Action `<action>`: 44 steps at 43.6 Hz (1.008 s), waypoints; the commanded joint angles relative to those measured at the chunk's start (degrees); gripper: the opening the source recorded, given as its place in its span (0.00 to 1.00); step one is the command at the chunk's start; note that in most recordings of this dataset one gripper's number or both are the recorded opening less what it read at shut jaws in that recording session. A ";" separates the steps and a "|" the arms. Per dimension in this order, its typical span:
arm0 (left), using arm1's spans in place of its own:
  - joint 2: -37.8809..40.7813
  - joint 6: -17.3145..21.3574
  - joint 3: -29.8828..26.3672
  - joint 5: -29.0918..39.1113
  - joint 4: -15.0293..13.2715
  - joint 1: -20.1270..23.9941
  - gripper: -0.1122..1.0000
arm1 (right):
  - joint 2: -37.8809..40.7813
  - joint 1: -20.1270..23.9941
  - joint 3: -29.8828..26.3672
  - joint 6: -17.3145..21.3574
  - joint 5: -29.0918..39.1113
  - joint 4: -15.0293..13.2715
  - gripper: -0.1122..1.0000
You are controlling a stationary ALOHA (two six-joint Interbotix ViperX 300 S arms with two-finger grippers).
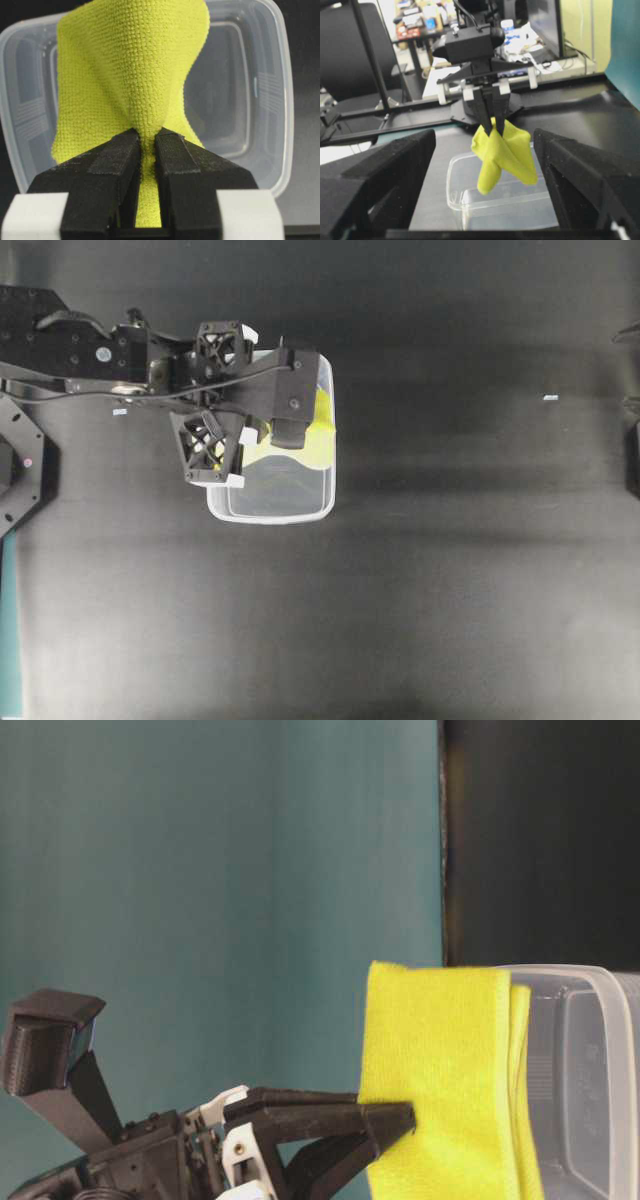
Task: Place the yellow towel into the container with the left arm.
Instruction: 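Lower the towel into the container and open the left gripper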
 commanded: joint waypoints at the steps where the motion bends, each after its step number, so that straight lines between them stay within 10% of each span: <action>1: -0.53 -0.44 0.70 -2.37 0.26 0.09 0.16 | 0.44 -0.18 -0.97 0.09 -0.79 0.18 0.79; 14: 2.29 -0.62 4.04 -6.15 0.26 0.26 0.22 | 0.26 -0.18 -1.49 0.09 -0.62 0.18 0.79; 23: -0.62 -0.97 6.06 -9.05 0.26 2.11 0.90 | -0.79 -0.18 -2.37 0.09 0.53 0.18 0.79; 44: -23.55 -5.01 14.59 -22.94 0.26 1.23 0.87 | -1.67 -0.70 -3.16 0.09 4.13 0.18 0.79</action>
